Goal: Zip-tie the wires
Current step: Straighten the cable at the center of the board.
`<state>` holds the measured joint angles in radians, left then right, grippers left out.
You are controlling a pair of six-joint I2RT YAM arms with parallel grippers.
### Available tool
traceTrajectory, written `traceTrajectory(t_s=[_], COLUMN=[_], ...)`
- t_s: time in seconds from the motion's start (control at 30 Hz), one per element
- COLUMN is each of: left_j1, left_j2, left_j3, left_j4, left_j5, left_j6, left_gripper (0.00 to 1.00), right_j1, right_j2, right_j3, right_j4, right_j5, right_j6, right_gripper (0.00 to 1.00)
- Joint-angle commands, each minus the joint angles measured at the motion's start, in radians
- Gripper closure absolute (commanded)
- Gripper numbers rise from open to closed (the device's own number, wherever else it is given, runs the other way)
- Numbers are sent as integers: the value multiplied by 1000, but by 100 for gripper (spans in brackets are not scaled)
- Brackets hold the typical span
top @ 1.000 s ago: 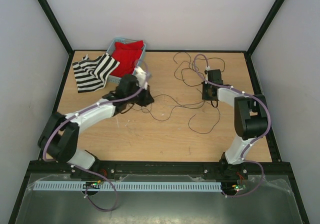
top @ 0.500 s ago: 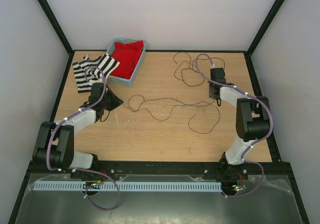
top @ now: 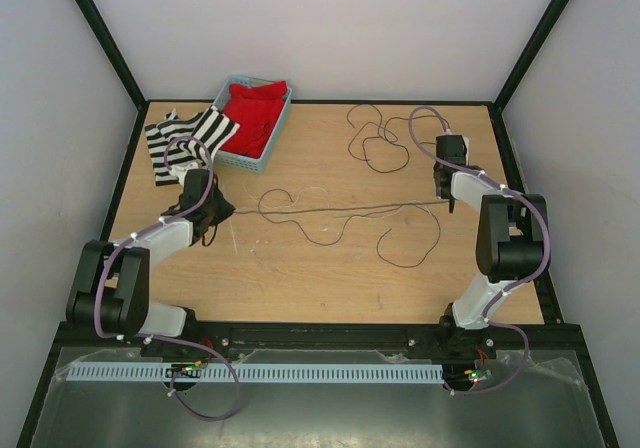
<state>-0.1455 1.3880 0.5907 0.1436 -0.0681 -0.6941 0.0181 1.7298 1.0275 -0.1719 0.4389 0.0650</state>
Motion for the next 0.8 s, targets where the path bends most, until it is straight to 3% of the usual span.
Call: traceTrajectory(t_s=[0.0,0.77], left_j1=[6,-172], left_j2=[36,198], left_j3=[42,155], left_j4=[-15,-55], left_j5=[-113,-428], left_j6=[66,298], left_gripper=[100,100], right_j1=[-3,-2], right_j2=[-21,-32], right_j3=[23,2], right_j4=[-19,-3], right_j5=[53,-44], right_j6=[-13,23], right_gripper=[100,100])
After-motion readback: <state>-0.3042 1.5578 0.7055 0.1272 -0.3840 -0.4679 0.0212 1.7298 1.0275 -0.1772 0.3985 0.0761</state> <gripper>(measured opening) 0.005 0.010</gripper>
